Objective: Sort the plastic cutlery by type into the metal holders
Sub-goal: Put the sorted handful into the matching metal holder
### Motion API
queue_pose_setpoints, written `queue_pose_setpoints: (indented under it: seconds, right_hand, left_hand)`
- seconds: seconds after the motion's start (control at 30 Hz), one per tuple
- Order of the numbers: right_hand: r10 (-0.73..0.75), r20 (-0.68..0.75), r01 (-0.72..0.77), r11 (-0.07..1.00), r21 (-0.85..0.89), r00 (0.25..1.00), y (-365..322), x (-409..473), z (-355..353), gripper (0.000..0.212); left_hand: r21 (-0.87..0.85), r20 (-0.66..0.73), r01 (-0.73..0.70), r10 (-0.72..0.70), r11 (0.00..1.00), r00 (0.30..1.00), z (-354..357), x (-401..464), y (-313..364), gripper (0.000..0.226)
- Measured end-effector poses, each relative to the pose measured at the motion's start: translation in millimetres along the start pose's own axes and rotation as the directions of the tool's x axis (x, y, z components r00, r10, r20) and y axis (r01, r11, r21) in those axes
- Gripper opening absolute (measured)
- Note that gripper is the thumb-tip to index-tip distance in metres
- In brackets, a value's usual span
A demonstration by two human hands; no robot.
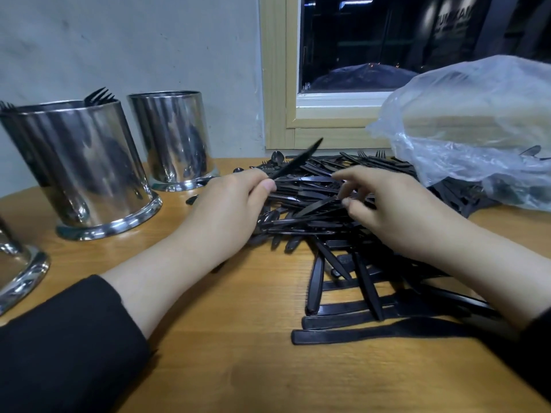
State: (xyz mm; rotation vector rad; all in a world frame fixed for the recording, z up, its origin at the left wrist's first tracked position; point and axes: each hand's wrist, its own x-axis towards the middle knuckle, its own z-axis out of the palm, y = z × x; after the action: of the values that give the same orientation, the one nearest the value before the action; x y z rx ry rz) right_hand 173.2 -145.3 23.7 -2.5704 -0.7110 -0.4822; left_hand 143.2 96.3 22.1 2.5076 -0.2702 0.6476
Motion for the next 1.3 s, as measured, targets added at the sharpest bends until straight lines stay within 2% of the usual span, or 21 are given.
queue_pose_setpoints:
  seconds: [0.1, 0.23, 0.4, 0.6, 0.83, 0.97, 1.07, 1.17, 1.3]
  right_hand:
    - [-0.023, 0.117, 0.037, 0.992, -0.122, 0.993, 5.2, 0.2, 3.6, 0.036]
    - [-0.019, 0.141, 0.039, 0.99, -0.135, 0.99, 8.9, 3.0, 6.1, 0.026]
    - [-0.018, 0.152, 0.035, 0.994, -0.106, 0.988, 10.3, 2.7, 6.3, 0.02]
    - [-0.001, 0.218, 0.004, 1.0, -0.01, 0.976, 4.3, 0.3, 6.5, 0.029]
    - [0.033, 0.199, -0.049, 0.996, 0.075, 0.979, -0.7, 0.8, 8.4, 0.022]
    - [0.031, 0.16, -0.045, 0.995, 0.084, 0.987, -0.5, 1.6, 11.1, 0.011]
    - [0.0, 0.095, -0.006, 0.998, 0.068, 0.996, 0.2, 2.2, 13.8, 0.011]
    - [-0.078, -0.064, 0.08, 0.997, 0.019, 0.995, 2.1, 3.9, 15.0, 0.009]
    - [-0.204, -0.232, 0.203, 0.979, -0.028, 0.951, 0.7, 4.9, 11.5, 0.011]
  left_hand:
    - [-0.053, -0.017, 0.078, -0.079, 0.996, 0.997, 0.1, 1.8, -1.4, 0.029]
    - [-0.105, -0.045, 0.082, -0.087, 0.991, 0.995, 0.3, 2.1, 0.9, 0.027]
    - [-0.15, -0.037, 0.084, -0.09, 0.985, 0.995, 0.5, 1.7, 2.2, 0.026]
    - [-0.224, 0.023, 0.102, -0.099, 0.969, 0.995, 1.7, 1.4, 2.2, 0.027]
    - [-0.225, 0.055, 0.086, -0.076, 0.971, 0.996, 3.4, -1.8, 5.2, 0.027]
    - [-0.22, -0.038, 0.058, -0.068, 0.974, 0.997, 2.8, -1.3, 6.4, 0.027]
    - [-0.222, -0.111, 0.048, -0.074, 0.974, 0.991, 1.0, -1.0, 6.6, 0.026]
    - [-0.238, -0.137, 0.053, -0.087, 0.97, 0.987, 0.0, -0.4, 6.7, 0.026]
    - [-0.284, -0.092, 0.065, -0.095, 0.957, 0.991, 0.1, -0.6, 7.7, 0.027]
